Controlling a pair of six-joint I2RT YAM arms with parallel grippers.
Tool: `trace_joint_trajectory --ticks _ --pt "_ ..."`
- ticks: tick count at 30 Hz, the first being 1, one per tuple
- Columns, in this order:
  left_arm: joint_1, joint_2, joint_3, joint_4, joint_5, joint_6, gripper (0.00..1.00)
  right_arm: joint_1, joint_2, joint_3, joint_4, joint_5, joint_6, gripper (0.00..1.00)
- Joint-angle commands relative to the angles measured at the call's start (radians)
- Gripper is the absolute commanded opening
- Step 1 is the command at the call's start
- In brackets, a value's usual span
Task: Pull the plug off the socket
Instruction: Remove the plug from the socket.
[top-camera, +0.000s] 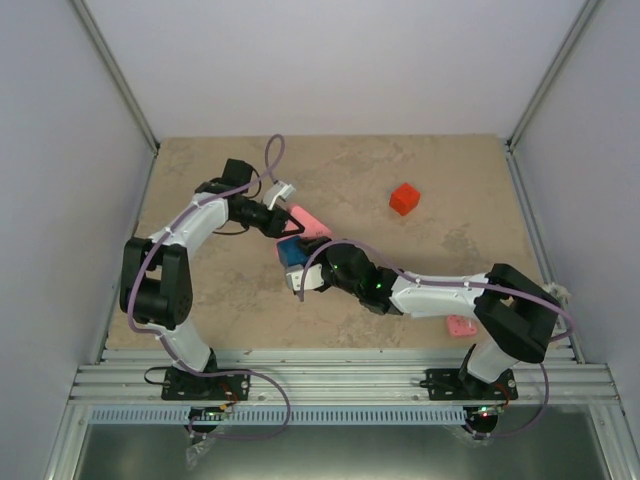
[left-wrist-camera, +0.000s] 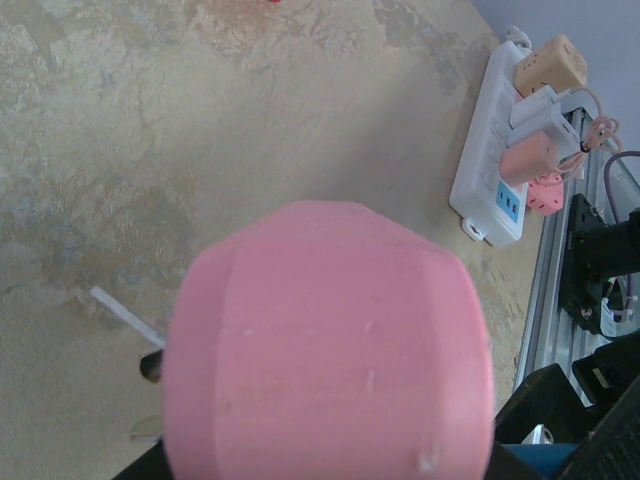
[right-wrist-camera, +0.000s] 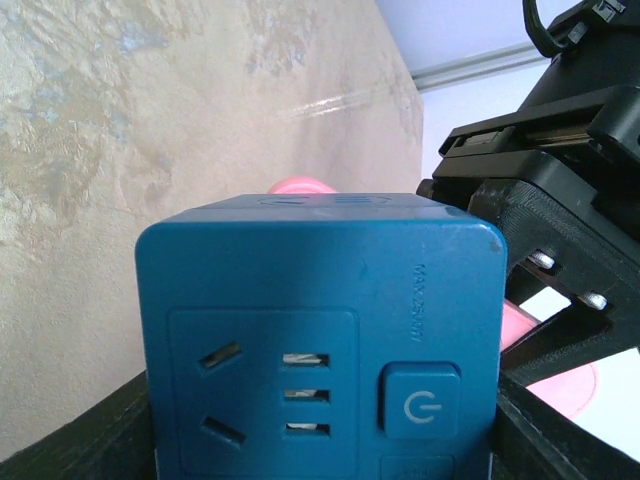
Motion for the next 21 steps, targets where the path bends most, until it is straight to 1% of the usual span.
trace_joint_trajectory --ticks 1,5,7,10,13,16,21 --pt "0.041 -0.004 0.018 0.034 -0.020 -0.005 0.00 -0.007 -0.030 -0.012 -0.016 0.068 -0.008 0.00" --pt "0.041 -0.030 -0.006 0.080 -0.079 -0.033 0.00 -0.009 -0.030 0.077 -0.232 -0.013 0.053 0.01" --pt "0.041 -0.038 -0.010 0.087 -0.083 -0.038 0.00 -0.011 -0.029 0.105 -0.295 -0.043 0.068 0.01" --pt "0.040 -0.041 -0.010 0.086 -0.077 -0.037 0.00 -0.026 -0.034 0.107 -0.308 -0.057 0.065 0.00" --pt "0.041 -0.040 -0.010 0.082 -0.065 -0.028 0.00 -0.068 -0.046 0.101 -0.325 -0.116 0.073 0.01" --pt "0.041 -0.041 -0.014 0.089 -0.071 -0.035 0.00 -0.104 -0.056 0.111 -0.382 -0.163 0.090 0.00" --pt "0.037 -0.047 -0.018 0.107 -0.109 -0.055 0.00 -0.107 -0.057 0.153 -0.465 -0.224 0.109 0.01"
